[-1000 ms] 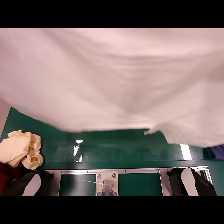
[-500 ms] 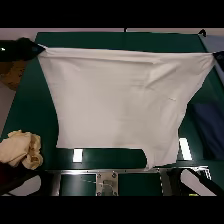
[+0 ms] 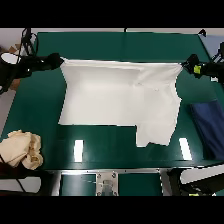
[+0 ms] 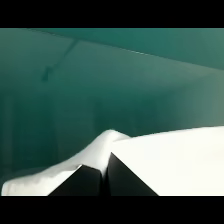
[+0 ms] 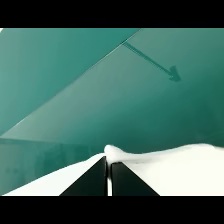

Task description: Fold the shirts.

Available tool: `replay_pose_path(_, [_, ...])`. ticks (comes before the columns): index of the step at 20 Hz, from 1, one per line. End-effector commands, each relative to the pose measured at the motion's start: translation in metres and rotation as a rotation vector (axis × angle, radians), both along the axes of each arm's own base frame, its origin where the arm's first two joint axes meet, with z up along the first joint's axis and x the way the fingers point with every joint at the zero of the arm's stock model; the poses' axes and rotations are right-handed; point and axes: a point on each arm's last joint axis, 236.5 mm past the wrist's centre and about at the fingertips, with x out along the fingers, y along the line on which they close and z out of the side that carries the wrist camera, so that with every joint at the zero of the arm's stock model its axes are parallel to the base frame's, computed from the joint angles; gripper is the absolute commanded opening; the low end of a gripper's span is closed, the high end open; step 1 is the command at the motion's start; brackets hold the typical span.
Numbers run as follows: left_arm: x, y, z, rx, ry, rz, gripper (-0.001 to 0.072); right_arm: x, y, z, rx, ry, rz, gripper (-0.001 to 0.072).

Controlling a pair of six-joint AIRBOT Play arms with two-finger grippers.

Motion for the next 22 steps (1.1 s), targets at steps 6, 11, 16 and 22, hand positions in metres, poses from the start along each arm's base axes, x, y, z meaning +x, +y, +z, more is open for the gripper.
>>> replay_pose_path(6, [-0.038, 0.012, -0.065, 0.222, 0.211, -0.124, 0.0022, -0.047, -0.002, -0.066, -0.144, 0.276, 0.203, 0.0012])
replay_pose_path(11, [-0.077, 0.008, -0.126, 0.21, 0.394, -0.172, 0.0022, -0.107, 0.0, -0.112, -0.19, 0.459, 0.244, 0.0013])
replay_pose_path(16, [-0.086, 0.003, -0.158, 0.169, 0.47, -0.174, 0.0022, -0.128, 0.014, -0.143, -0.156, 0.521, 0.253, 0.0013])
replay_pose_path(22, [-0.1, -0.003, -0.151, 0.083, 0.574, -0.173, 0.0611, -0.126, 0.019, -0.111, -0.115, 0.52, 0.314, 0.0324])
